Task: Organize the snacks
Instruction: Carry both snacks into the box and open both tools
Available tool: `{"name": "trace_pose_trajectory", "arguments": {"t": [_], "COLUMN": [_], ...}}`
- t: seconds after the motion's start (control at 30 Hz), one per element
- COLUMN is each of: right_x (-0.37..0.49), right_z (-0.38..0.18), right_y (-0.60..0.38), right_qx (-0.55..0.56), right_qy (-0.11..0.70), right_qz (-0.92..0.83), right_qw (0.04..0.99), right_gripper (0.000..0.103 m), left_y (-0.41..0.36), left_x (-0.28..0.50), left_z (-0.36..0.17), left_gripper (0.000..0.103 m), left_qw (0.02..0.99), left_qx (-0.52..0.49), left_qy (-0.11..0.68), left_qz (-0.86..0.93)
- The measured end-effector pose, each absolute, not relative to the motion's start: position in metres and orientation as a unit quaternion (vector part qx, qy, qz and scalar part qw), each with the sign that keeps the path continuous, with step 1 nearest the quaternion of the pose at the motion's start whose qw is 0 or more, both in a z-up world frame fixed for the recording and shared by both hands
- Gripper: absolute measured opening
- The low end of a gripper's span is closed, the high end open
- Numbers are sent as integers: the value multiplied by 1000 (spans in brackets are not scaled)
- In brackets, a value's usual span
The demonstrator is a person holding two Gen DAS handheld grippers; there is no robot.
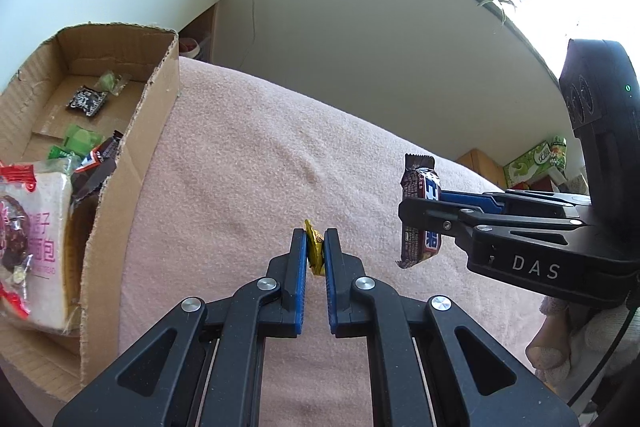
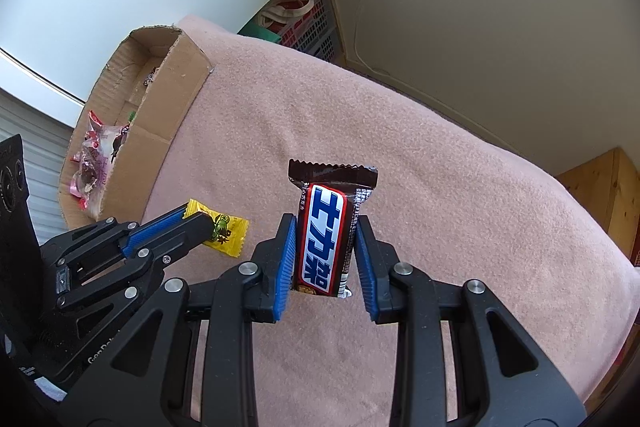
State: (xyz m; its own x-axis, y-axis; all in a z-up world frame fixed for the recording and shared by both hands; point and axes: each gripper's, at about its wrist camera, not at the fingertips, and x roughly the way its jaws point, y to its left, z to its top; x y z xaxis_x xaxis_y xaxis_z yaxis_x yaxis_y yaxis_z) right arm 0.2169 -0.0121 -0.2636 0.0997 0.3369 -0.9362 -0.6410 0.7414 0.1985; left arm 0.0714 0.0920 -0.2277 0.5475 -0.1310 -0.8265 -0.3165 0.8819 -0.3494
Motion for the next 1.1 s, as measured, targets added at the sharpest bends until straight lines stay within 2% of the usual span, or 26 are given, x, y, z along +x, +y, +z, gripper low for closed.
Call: {"name": "trace_pose_trajectory", "arguments": {"t": [0.57,1.1], "right_x": [188,141], "right_z": [-216,-202], "right_y": [62,160], "right_qx": [-155,-188], "right_qy": [546,528], "right_qz": [381,440], "right_qw": [730,701], "right_gripper": [30,30], "left_y": [160,214], "left_x": [21,-23], "left_z": [-177,-163], "left_gripper": [7,7], "left_qw": [864,862], "left_qx": [-234,-242], "left_qy": [434,420], "left_qz": [105,150]}}
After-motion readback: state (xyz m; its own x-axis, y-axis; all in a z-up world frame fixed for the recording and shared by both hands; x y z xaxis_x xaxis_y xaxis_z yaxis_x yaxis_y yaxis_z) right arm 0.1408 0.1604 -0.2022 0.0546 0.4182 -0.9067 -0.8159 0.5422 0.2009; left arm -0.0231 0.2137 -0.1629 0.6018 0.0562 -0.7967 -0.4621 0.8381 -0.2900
